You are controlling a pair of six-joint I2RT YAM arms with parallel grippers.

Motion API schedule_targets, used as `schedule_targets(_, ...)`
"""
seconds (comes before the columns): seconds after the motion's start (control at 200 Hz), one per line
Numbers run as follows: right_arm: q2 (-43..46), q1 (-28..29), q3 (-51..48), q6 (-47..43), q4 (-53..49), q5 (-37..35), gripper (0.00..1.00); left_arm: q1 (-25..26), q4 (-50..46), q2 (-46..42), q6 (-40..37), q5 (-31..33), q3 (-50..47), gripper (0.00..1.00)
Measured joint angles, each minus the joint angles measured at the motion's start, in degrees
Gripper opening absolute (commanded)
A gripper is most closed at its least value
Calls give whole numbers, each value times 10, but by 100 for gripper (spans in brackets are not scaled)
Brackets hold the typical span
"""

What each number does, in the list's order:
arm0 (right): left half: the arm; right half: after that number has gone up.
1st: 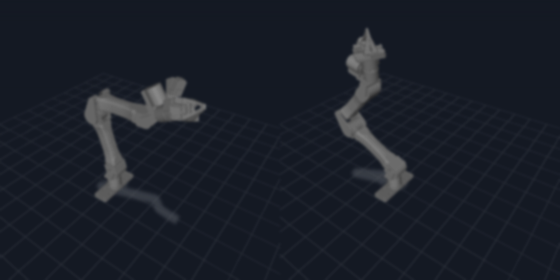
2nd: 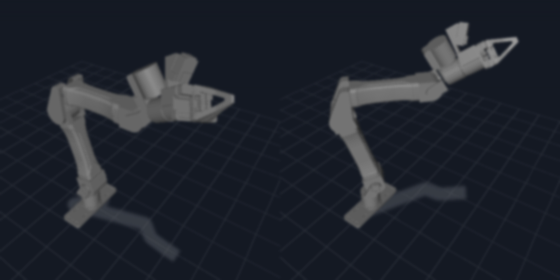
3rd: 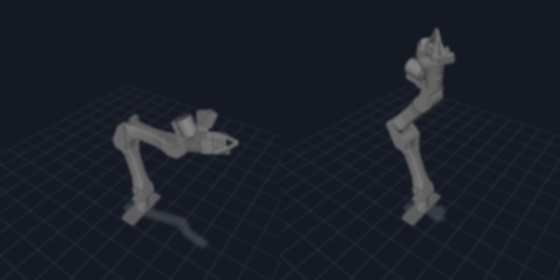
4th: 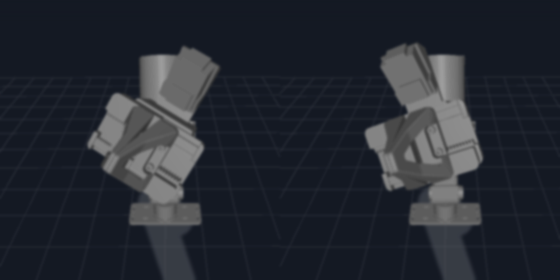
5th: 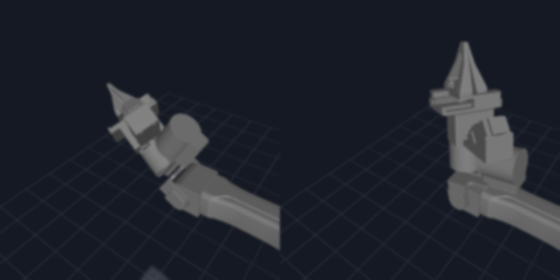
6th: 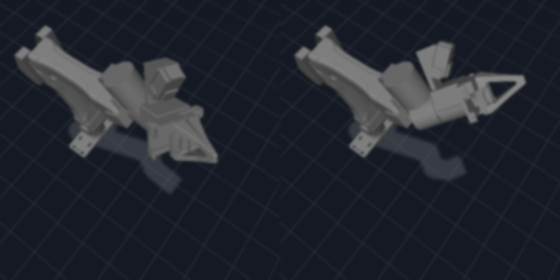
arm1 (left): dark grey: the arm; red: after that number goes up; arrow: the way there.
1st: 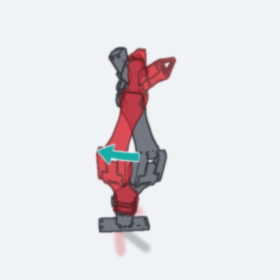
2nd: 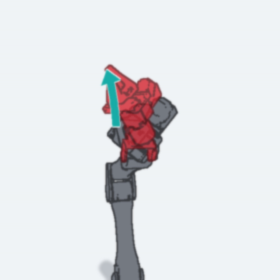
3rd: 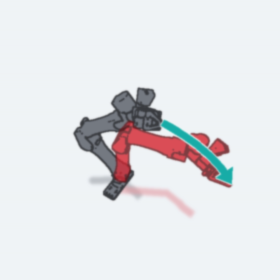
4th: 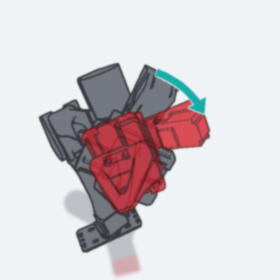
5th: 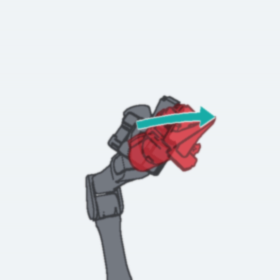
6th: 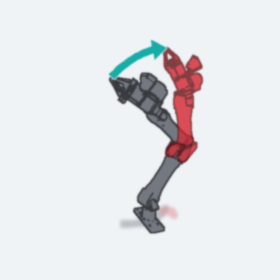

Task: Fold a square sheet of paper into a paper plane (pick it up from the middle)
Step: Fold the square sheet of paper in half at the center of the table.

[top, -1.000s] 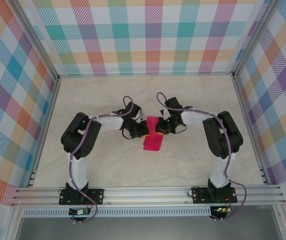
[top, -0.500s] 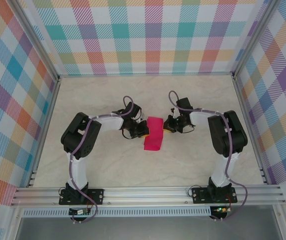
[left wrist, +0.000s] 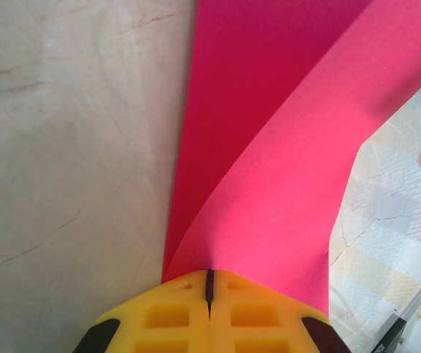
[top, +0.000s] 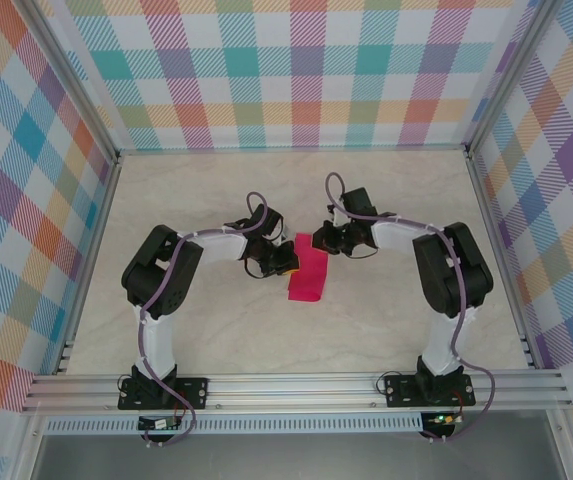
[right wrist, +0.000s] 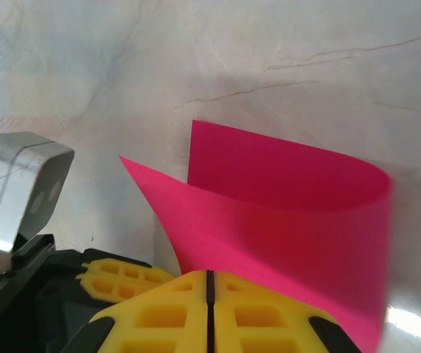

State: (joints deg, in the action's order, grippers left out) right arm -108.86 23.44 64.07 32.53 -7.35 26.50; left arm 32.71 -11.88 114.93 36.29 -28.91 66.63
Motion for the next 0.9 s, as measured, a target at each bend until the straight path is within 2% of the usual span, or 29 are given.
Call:
schedule_targets(0.225, -43, -25, 2, 11, 14, 0, 9, 0, 0, 0, 0, 0, 0, 0)
schedule_targets(0.465, -45, -79, -6, 33, 44, -24, 10, 0, 3, 0, 0, 0, -3, 0)
schedule_targets(0.58, -42, -86, -6, 41, 45, -36, 10, 0, 5, 0, 0, 0, -4, 0)
schedule_targets(0.675, -20, -88, -9, 42, 38, -43, 10, 0, 5, 0, 0, 0, -4, 0)
schedule_targets(0.9, 102, -84, -48, 37, 16, -26, 11, 0, 6, 0, 0, 0, -4, 0)
